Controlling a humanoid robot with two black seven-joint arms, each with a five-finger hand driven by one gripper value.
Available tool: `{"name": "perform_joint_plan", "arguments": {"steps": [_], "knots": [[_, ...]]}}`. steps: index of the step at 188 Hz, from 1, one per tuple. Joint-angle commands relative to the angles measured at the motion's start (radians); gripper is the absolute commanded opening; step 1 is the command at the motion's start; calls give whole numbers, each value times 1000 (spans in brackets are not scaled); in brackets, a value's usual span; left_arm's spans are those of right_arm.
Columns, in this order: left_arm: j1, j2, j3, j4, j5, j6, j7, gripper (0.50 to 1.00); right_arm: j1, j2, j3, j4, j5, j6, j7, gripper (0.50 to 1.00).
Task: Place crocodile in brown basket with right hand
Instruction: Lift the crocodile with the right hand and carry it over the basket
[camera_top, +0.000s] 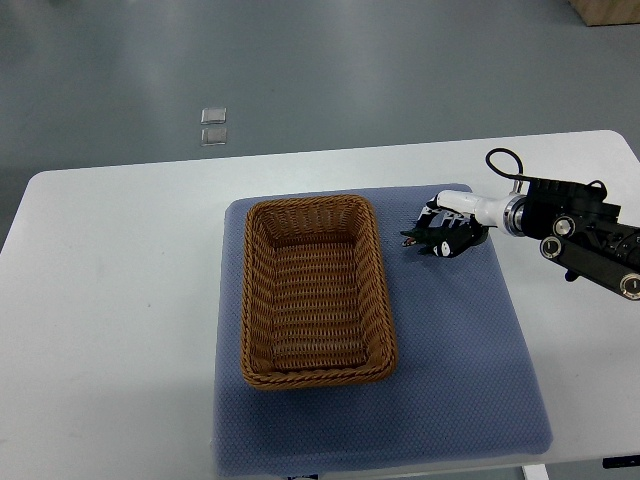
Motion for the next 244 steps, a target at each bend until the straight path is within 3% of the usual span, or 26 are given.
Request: {"name": "perform_joint_plan", "arguments": {"steps": [1, 99, 159, 183, 244], "knots": [[0, 0, 0, 0, 0, 0, 0, 1000, 12, -9, 1, 3, 0, 3, 0, 500], [0, 0, 0, 0, 0, 0, 0, 1000, 115, -79, 4, 15, 20, 7, 3, 500], [0, 0, 2, -2, 0, 0, 0, 1000, 230, -109, 8, 69, 49, 64, -2, 500], [-2, 0, 2, -3, 0, 0, 0, 1000, 262, -81, 7, 89, 68, 76, 0, 500], [-2, 0, 5, -9, 2, -5, 0, 1000, 279, 111, -27, 92, 64, 90, 3, 500]]}}
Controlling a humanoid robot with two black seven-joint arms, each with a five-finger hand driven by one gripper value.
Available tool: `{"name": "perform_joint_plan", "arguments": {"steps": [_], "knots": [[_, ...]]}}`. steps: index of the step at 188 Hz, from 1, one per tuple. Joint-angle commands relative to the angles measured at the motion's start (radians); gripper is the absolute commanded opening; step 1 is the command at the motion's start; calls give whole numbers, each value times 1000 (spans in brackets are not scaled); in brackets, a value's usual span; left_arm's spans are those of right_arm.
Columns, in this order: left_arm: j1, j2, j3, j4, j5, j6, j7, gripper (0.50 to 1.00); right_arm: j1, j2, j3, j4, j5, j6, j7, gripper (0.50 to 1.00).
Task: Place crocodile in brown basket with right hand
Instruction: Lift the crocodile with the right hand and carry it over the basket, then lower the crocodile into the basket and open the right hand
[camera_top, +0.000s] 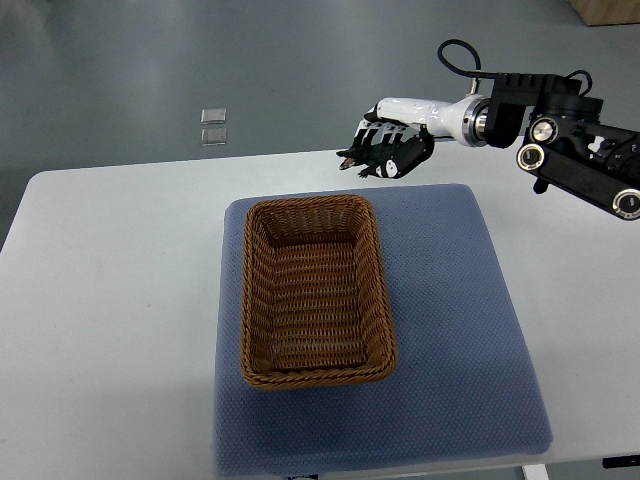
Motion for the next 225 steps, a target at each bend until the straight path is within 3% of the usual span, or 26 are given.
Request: {"name": "perform_joint_plan", "arguments": {"steps": [1, 95, 225], "knots": [[0, 0, 1, -4, 0, -1, 0, 1000, 1, 63, -24, -2, -4, 5, 0, 500], [0, 0, 1, -3, 0, -1, 0, 1000, -29, 185, -81, -5, -4, -2, 23, 500], [0, 0, 1, -1, 2, -1, 0, 1000, -122, 248, -99, -12, -11, -11, 57, 500]]}}
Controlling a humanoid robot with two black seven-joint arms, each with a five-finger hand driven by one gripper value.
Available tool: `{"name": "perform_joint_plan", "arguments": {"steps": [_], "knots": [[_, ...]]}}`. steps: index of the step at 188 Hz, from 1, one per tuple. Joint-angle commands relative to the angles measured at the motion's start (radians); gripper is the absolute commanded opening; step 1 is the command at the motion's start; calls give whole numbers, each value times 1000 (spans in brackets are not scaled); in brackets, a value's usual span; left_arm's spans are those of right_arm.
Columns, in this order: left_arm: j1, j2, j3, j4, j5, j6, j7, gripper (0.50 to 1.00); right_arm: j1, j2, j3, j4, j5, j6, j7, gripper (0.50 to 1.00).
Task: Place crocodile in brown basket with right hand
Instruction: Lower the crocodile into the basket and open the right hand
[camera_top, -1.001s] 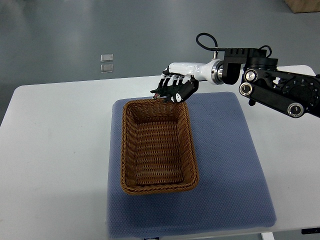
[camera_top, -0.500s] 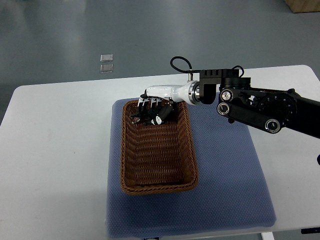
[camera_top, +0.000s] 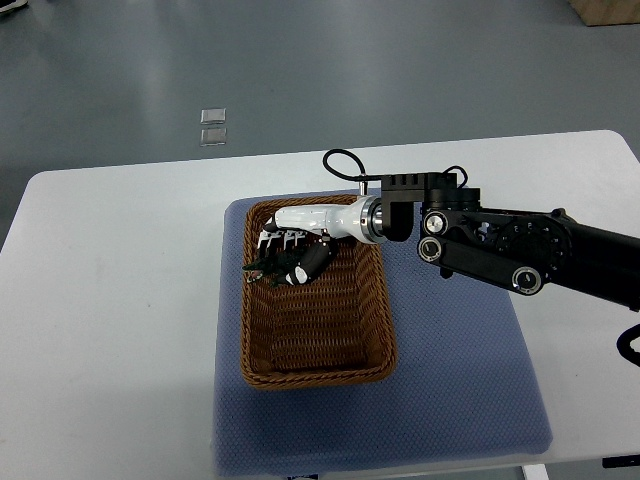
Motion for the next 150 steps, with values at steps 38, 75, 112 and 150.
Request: {"name": "perform_joint_plan", "arguments": {"steps": [38, 75, 112, 150], "knots": [[0, 0, 0, -3, 1, 0, 0, 1000, -43, 6, -21, -8, -11, -24, 9, 719], [0, 0, 0, 0, 1, 0, 0, 1000, -40, 5, -18, -9, -9, -24, 12, 913], [0, 0, 0, 0, 1, 0, 0, 1000, -30, -7, -14, -9, 0, -20, 18, 924], [0, 0, 0, 2, 1, 0, 0, 1000, 18, -53, 80, -11, 29, -18, 38, 924]]}}
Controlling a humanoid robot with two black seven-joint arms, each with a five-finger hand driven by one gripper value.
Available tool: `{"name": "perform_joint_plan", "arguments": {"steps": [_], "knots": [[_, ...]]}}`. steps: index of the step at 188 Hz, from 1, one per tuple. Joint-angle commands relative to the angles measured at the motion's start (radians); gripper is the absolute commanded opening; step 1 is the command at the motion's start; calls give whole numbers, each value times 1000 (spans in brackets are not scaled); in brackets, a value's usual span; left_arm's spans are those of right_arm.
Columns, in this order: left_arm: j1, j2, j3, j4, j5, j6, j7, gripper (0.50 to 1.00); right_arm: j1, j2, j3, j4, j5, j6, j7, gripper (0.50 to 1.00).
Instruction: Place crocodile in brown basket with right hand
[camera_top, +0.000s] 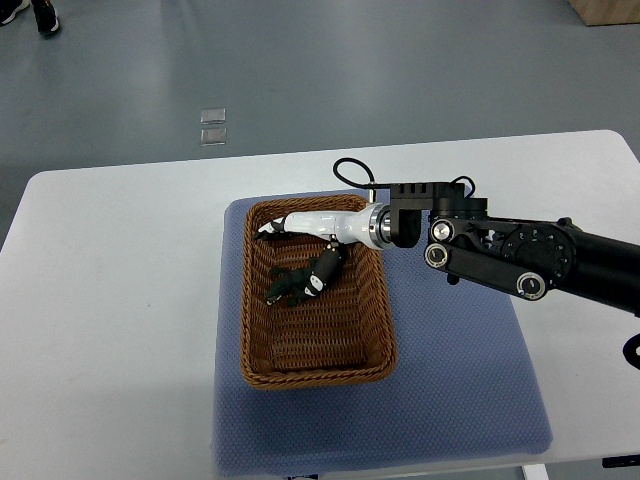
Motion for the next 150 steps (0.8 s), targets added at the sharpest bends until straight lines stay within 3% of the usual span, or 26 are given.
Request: {"name": "perform_joint_plan", "arguments": {"steps": [1, 45, 85, 98, 123, 150], "knots": [[0, 0, 0, 0, -1, 0, 0, 1000, 22, -29, 67, -2, 28, 1, 16, 924], [0, 0, 0, 1, -1, 0, 0, 1000, -1, -62, 290, -69, 194, -8, 29, 924], [0, 0, 0, 1, 0, 0, 0, 1000, -190, 7, 636, -117, 582, -25, 64, 924], [0, 0, 0, 1, -1, 0, 0, 1000, -243, 48, 728, -147, 683, -28, 90, 924], [0, 0, 0, 1, 0, 0, 0, 1000, -312, 116, 891, -268, 818, -45, 205, 926], [0, 0, 0, 1, 0, 0, 0, 1000, -368, 128, 931, -338, 979, -32, 227, 926]]}}
